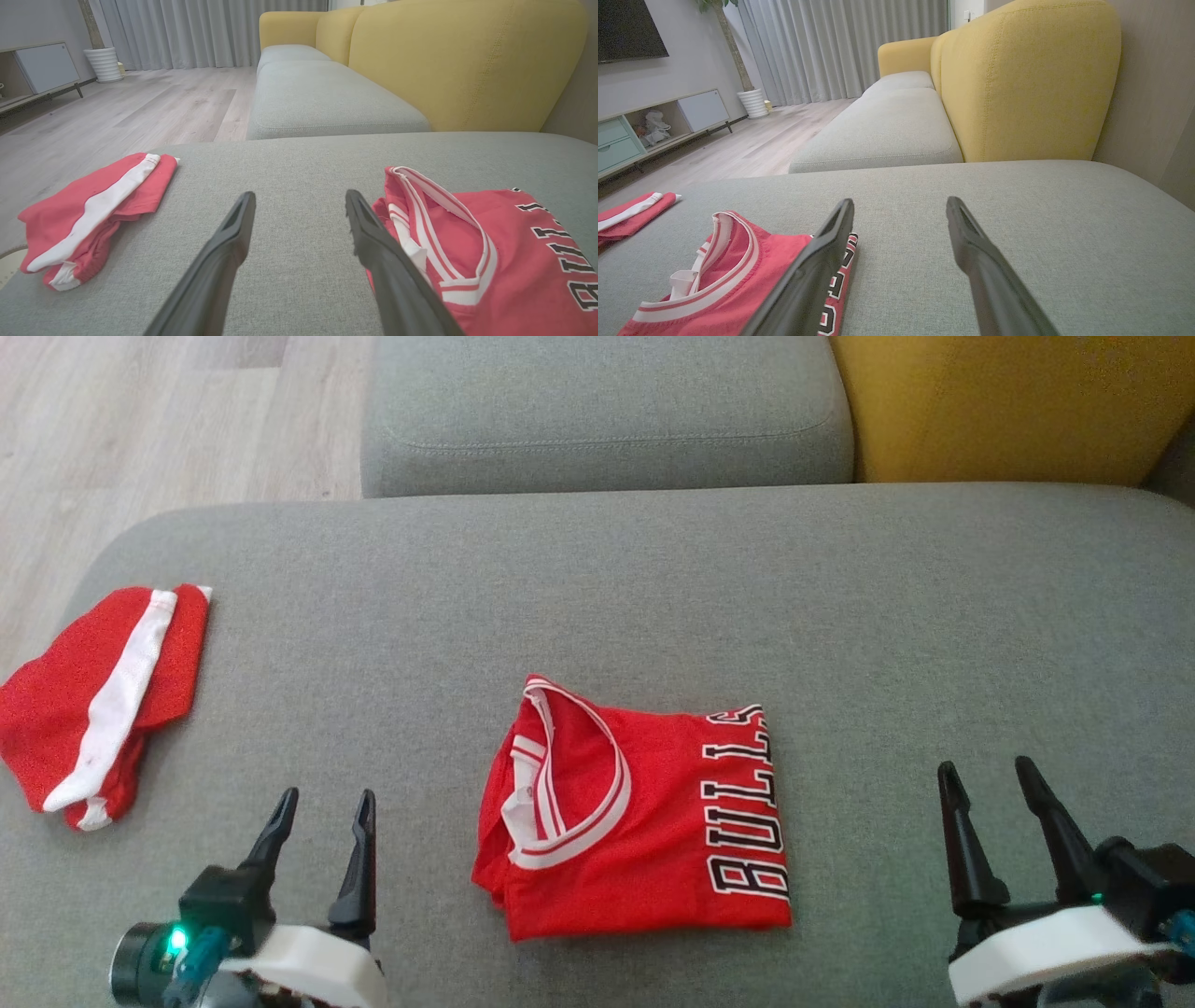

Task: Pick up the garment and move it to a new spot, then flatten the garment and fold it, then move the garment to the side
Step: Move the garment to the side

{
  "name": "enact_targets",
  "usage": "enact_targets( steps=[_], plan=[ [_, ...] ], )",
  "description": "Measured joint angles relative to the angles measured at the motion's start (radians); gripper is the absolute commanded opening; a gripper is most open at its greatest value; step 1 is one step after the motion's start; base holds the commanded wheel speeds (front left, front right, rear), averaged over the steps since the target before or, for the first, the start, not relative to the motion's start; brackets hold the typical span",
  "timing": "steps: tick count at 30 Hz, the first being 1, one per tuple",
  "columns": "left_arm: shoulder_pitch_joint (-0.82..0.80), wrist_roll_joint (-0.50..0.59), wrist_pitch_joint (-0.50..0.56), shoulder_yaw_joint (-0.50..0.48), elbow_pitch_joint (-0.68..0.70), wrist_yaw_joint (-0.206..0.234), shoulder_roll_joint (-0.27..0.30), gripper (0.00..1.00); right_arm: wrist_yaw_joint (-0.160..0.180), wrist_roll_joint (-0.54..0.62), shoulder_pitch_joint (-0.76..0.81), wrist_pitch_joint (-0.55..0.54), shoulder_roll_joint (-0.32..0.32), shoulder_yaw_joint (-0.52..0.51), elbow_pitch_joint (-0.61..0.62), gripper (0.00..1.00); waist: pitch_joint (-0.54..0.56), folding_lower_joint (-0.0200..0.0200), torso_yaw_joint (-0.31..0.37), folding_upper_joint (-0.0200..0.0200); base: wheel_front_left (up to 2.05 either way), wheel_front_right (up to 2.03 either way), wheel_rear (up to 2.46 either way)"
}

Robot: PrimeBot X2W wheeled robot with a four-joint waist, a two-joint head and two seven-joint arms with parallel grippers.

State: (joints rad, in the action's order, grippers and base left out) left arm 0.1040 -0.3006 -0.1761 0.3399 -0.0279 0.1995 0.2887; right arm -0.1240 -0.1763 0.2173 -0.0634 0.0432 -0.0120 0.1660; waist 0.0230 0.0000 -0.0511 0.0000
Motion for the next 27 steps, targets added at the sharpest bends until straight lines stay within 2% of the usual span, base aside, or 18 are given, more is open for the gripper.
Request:
enact_targets(
  steps=[17,22,27],
  plan=[
    [-0.001,-0.002,0.000,0.004,0.006,0.004,0.003,1.00,0.000,0.002,-0.001,-0.016,0.000,0.001,-0.024,1.00,-0.015,0.0000,-0.014,0.0000,0.00,0.00,0.00],
    [-0.019,-0.002,-0.003,0.007,0.007,0.002,0.003,1.00,0.000,0.007,-0.015,-0.023,0.000,0.024,-0.091,1.00,-0.049,0.0000,-0.031,0.0000,0.00,0.00,0.00],
    [-0.088,-0.002,-0.021,0.008,0.006,-0.011,0.001,1.00,0.000,0.009,-0.120,-0.031,0.000,0.080,-0.224,1.00,-0.104,0.0000,-0.050,0.0000,0.00,0.00,0.00]
  ],
)
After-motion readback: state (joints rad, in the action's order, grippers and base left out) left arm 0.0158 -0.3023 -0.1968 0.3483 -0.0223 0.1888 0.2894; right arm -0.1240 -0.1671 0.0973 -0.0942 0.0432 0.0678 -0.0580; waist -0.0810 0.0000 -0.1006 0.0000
